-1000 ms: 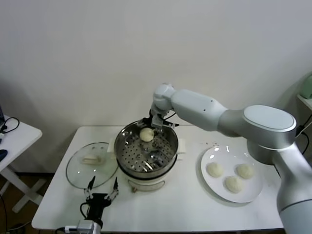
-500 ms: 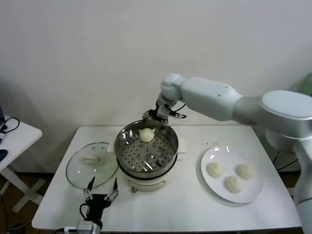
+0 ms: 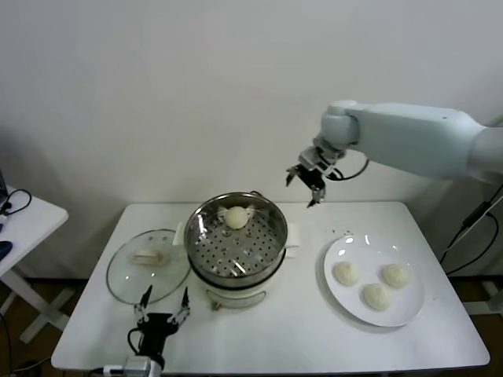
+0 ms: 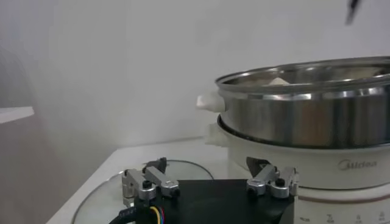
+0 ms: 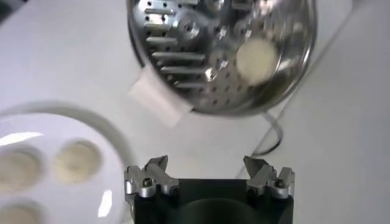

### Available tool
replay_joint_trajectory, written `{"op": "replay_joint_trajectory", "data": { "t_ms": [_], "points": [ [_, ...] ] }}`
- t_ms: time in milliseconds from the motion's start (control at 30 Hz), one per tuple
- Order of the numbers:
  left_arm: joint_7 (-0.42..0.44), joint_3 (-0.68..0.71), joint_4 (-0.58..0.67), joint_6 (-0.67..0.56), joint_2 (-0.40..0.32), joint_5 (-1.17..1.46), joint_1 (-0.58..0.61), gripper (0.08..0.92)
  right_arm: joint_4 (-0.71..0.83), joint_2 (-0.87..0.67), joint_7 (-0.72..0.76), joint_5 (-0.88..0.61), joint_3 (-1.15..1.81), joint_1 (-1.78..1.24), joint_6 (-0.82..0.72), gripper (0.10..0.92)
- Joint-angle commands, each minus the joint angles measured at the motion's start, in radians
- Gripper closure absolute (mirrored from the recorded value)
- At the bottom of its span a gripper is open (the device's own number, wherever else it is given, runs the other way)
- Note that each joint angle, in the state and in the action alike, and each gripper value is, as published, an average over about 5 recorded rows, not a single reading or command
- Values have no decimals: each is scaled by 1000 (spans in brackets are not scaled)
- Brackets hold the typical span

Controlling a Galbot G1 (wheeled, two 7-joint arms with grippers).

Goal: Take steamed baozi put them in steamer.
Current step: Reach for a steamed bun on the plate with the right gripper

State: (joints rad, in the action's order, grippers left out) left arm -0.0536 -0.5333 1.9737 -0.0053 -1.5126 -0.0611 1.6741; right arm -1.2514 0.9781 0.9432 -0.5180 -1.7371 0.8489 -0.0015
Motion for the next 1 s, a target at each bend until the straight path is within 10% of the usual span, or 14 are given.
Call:
{"op": "replay_joint_trajectory", "data": {
  "t_ms": [33,1000],
  "points": [
    [0,5,-5,0,-1,0,-2,177,-153,-212,-24,-130,-104,36,-244,203],
    [1,-6,-14,1,-3,-10,8,177,-28,-289,-92,95,222,-454,-281,203]
  ]
}}
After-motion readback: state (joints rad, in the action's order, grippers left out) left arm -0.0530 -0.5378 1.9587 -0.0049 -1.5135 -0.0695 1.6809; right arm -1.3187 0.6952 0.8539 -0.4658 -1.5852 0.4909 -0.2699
